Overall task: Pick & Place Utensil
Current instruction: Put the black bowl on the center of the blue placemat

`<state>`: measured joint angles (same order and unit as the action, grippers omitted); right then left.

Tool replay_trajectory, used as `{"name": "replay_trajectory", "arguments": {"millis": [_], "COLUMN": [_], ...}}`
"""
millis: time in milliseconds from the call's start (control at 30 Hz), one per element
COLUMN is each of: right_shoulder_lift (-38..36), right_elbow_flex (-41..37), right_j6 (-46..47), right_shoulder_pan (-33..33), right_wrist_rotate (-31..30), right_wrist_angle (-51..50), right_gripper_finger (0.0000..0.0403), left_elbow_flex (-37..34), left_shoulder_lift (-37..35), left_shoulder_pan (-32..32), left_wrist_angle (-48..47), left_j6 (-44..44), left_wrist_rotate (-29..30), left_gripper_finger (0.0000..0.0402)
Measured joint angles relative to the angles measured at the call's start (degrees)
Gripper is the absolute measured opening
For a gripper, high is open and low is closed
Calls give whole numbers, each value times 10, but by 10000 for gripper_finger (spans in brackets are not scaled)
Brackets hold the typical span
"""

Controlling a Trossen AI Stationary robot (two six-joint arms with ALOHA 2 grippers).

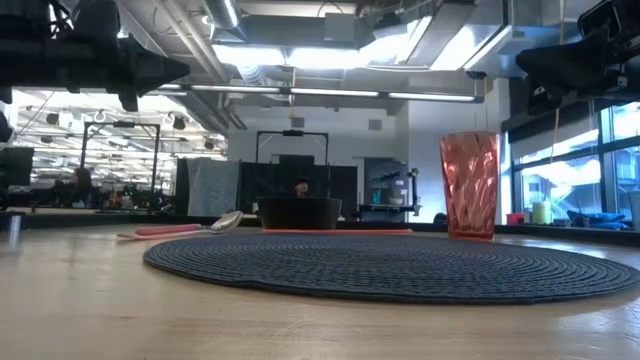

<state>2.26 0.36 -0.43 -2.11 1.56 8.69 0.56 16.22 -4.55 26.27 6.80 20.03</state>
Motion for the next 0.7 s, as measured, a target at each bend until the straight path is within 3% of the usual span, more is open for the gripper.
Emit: {"name": "replay_trajectory", "arguments": {"millis": [167, 267, 467, 700], "right_shoulder_lift": [0, 0, 0, 0], "right_elbow_flex": [0, 0, 0, 0], "right_j6": [-9, -11, -13, 0], "right_shoulder_pan": [0, 0, 0, 0], "right_wrist_rotate": [-9, -20, -20, -3], "right_wrist_angle": [3, 2, 2, -29], "right_gripper_finger": [30, 30, 30, 30], "left_elbow_flex": [52, 111, 350, 592], "left_shoulder_lift": [100, 193, 435, 662], "left_shoulder_pan": [-10, -13, -50, -80], "left_wrist_angle": [-23, -36, -320, -494], "left_j6": [20, 22, 38, -41], "left_wrist_rotate": [37, 23, 32, -38], "left_gripper_finger": [1, 1, 1, 24]}}
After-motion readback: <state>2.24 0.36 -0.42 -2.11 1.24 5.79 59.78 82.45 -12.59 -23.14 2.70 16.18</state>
